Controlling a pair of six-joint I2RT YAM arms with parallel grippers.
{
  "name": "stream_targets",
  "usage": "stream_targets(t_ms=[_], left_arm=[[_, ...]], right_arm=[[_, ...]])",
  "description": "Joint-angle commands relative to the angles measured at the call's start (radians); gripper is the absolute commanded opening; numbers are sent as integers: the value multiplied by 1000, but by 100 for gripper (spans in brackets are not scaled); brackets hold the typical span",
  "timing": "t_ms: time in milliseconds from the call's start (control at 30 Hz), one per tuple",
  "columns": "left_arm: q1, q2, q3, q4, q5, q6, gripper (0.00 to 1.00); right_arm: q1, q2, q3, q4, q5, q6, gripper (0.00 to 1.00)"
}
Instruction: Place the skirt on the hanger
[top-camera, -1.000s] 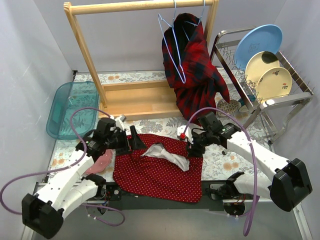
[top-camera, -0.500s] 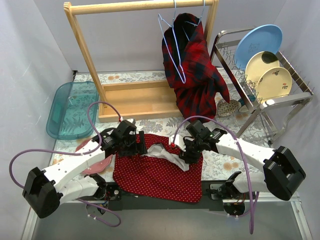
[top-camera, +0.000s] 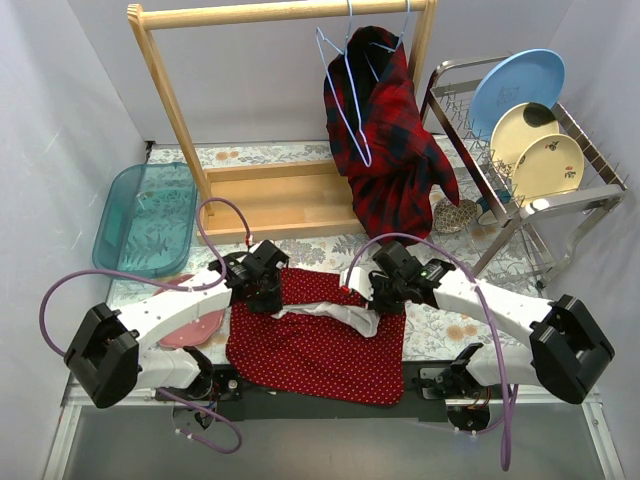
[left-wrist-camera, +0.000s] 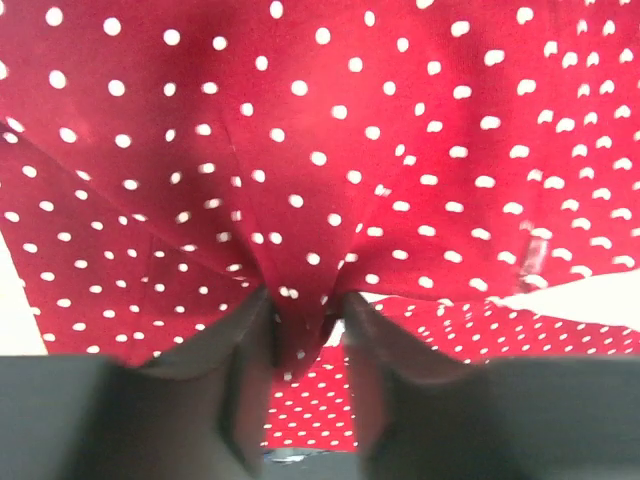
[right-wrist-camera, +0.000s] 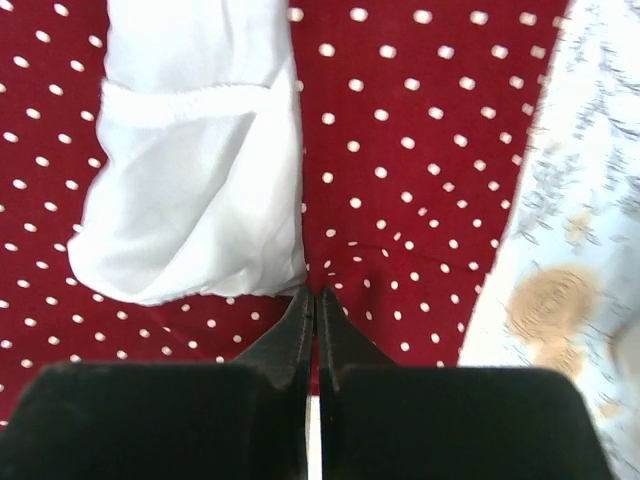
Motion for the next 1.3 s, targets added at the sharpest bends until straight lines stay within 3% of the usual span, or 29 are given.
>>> stream_targets(t_ms=[0,67,133,300,367,533,567,600,633,700,767,833,900,1033,1133,1267], left_arm=[[-7,-28,60,-40,-51,1,20],[-6,-54,86,-65,-57,-1,9],[-7,-74,100,-108,-58,1,6],[-6,-120,129,-191,-57,2,6],[-6,-126,126,-202,-34,2,10],[-6,-117,68,-177,56,24,29],[-6,-118,64,-168,92,25,31],[-6,-126,61,-154,106,27,34],[-6,-149,77,-153,113,30,50],[-7,-181,109,-159,110,39,54],[-6,-221,178,-165,97,66,64],[-6,-242,224,-159,51,94,85],[-7,-284,273,-109,12,158,98],[-4,-382,238,56,-154,297,98],[-6,-439,161,188,-264,399,98],[-4,-468,75,280,-310,446,98]], right_arm=[[3,-74,19,-14,72,-20,1],[-2,-126,34,-42,76,-30,1],[-15,-180,65,-68,62,-43,1],[-19,-266,108,-164,4,-105,1],[-20,-286,99,-210,-13,-145,1],[-20,-257,27,-246,-132,-178,4],[-19,-248,21,-257,-173,-182,11],[-20,-243,28,-270,-192,-186,26],[-20,-245,37,-278,-200,-186,31],[-20,-265,105,-298,-211,-182,40],[-20,-288,235,-318,-212,-175,46],[-22,-260,365,-344,-214,-165,51],[-31,-225,573,-370,-227,-121,52],[-83,-105,884,-274,-203,87,51],[-221,-42,1047,-111,-263,263,51],[-325,135,1319,-54,-201,436,51]])
